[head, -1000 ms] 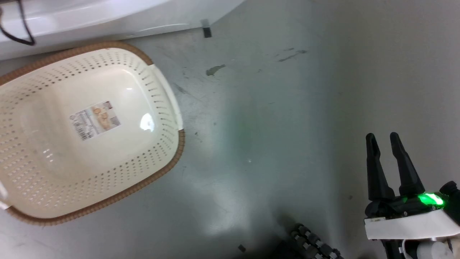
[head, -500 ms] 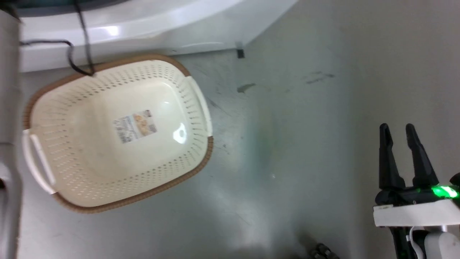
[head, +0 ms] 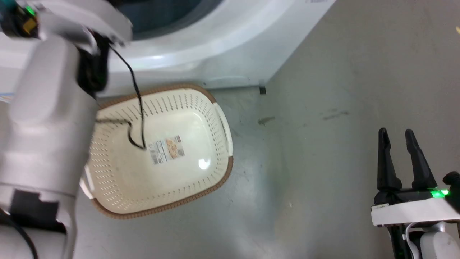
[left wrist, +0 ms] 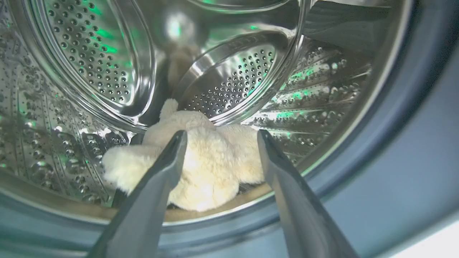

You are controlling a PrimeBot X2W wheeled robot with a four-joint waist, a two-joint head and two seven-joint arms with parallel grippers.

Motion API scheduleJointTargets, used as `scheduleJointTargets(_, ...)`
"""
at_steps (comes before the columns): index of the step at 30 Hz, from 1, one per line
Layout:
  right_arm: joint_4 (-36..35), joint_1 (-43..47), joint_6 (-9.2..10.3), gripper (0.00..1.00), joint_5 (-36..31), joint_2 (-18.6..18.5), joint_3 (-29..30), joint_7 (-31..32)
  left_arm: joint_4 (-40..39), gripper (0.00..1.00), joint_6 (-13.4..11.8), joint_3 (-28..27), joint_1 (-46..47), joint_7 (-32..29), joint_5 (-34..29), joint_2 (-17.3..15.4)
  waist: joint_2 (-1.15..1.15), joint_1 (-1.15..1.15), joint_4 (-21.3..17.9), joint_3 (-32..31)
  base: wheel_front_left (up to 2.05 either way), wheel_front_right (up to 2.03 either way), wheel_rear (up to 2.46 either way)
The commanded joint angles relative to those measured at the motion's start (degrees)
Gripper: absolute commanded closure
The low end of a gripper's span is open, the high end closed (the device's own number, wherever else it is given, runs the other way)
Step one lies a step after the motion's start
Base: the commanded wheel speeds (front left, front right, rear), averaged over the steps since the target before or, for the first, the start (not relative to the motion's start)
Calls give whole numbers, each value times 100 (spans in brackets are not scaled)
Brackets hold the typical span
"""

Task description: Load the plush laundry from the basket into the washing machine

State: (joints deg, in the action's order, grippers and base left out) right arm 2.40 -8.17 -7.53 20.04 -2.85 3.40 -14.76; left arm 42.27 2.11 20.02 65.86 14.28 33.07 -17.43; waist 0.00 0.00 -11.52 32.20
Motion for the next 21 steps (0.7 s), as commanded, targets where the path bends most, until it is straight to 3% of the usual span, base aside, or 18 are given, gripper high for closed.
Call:
scheduleJointTargets(1, 43, 26, 4, 0, -41, -3, 16, -24, -11, 0, -19, 6, -169, 57, 20, 40, 0, 0, 134, -249, 0, 0, 0)
scheduleJointTargets(14, 365, 418, 4, 0, -248, -3, 122, -24, -461, 0, -243, -288, -1778, 71, -228, 351, 0, 0, 692, -1463, 0, 0, 0)
scheduleJointTargets(21, 470, 624, 4, 0, -290, -3, 99, -24, -708, 0, -378, -497, -2592, 71, -401, 340, 0, 0, 892, -2001, 0, 0, 0)
